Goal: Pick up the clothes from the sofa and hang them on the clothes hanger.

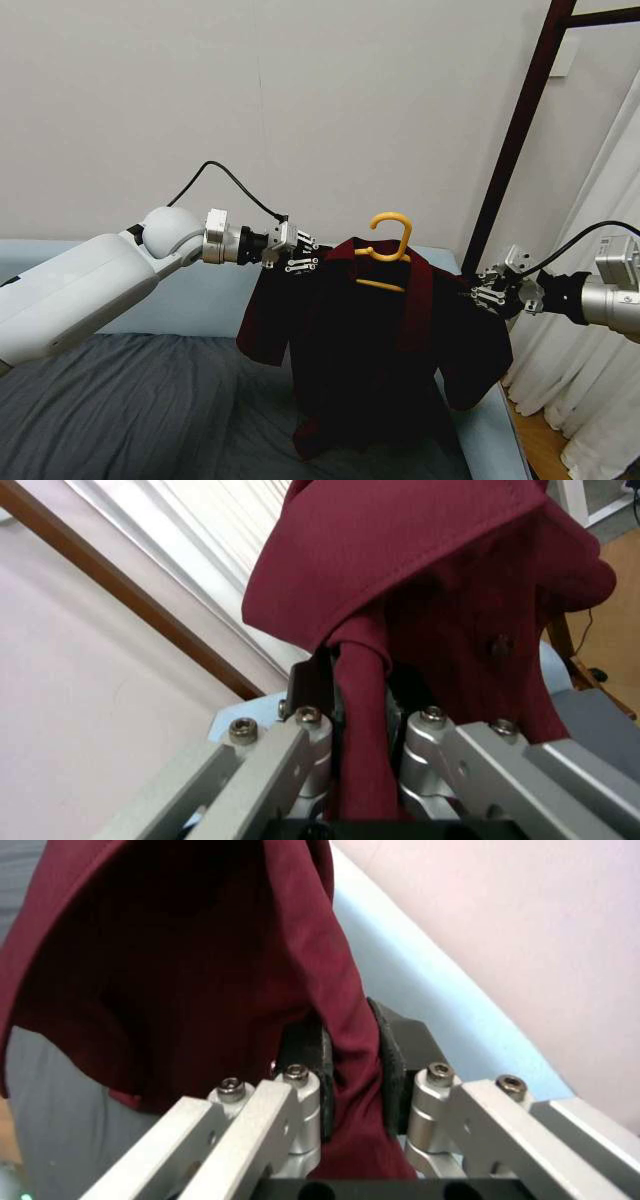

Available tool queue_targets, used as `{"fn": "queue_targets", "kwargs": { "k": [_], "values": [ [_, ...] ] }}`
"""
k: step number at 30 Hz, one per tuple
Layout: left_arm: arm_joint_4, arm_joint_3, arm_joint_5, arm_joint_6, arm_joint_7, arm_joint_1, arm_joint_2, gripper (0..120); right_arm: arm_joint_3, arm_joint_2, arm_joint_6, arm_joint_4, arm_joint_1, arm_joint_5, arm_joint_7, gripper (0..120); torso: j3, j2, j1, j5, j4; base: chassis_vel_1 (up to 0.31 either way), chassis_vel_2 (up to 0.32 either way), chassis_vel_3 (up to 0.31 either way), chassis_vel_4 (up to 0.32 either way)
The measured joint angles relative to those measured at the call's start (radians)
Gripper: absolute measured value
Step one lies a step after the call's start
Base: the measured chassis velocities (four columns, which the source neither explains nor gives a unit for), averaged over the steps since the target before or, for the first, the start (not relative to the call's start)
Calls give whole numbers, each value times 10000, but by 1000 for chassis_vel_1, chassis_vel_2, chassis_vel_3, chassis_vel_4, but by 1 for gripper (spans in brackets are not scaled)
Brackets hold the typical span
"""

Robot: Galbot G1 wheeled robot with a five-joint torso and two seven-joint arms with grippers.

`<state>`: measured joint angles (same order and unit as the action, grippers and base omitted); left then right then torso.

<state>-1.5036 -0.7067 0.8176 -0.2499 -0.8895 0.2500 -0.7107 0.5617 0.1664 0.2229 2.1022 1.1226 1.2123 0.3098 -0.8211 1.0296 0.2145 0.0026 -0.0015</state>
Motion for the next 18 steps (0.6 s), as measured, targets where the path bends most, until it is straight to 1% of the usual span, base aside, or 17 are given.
{"fn": "queue_targets", "kwargs": {
  "k": [2, 4, 5, 7, 8, 10, 11, 12, 13, 15, 16, 18],
  "values": [
    [-1, -13, -10, -46, 128, -6, 40, 7, -122, 0, -411, 0, 0, -94, -230, 11, -1, 0, 0, 0, 0, 0, 0, 0, 0],
    [-7, -11, -42, -87, 253, -21, 60, 8, -142, 0, -520, 2, -1, -101, -307, 11, 0, 0, 0, 1, 2, 0, 0, 0, 0],
    [-2, -4, -128, -215, 580, -70, 58, 13, -150, 0, -572, -8, -11, -101, -344, 11, 0, 0, 0, 0, 3, 0, 0, 0, 0],
    [22, -20, -195, -490, 1318, -177, 43, 19, -149, -6, -646, -62, -24, -95, -359, 9, 0, 0, -1, -1, 2, 0, 0, 0, 0],
    [22, -20, -195, -490, 1318, -177, 43, 19, -149, -6, -646, -62, -24, -95, -359, 9, 0, 0, -1, -1, 2, 0, 0, 0, 0],
    [32, -23, -218, -571, 1817, -291, 45, 30, -129, -23, -666, -166, -40, -58, -372, 8, -1, 0, 0, 0, 0, 0, 0, 0, 0],
    [31, -7, -224, -584, 1906, -334, 57, 32, -106, -33, -671, -212, -52, -14, -376, 8, 0, 0, 0, -1, 0, 0, 0, 0, 0],
    [30, 8, -227, -592, 1937, -350, 83, 38, -94, -46, -672, -242, -59, 23, -384, 8, 0, 0, 0, -1, 0, 0, 0, 0, 0],
    [30, 8, -227, -592, 1937, -350, 83, 38, -94, -46, -672, -242, -59, 23, -384, 8, 0, 0, 0, -1, 0, 0, 0, 0, 0],
    [7, 50, -235, -592, 1947, -360, 173, 48, -92, -139, -694, -327, -79, 42, -435, 8, 0, 0, -1, -1, 1, 0, 0, 0, 0],
    [7, 50, -235, -592, 1947, -360, 173, 48, -92, -139, -694, -327, -79, 42, -435, 8, 0, 0, -1, -1, 1, 0, 0, 0, 0],
    [-25, 113, -236, -592, 1927, -360, 280, 58, -95, -247, -711, -389, -93, 49, -512, 8, 0, 0, 0, 0, 1, 0, 0, 0, 0]
  ]
}}
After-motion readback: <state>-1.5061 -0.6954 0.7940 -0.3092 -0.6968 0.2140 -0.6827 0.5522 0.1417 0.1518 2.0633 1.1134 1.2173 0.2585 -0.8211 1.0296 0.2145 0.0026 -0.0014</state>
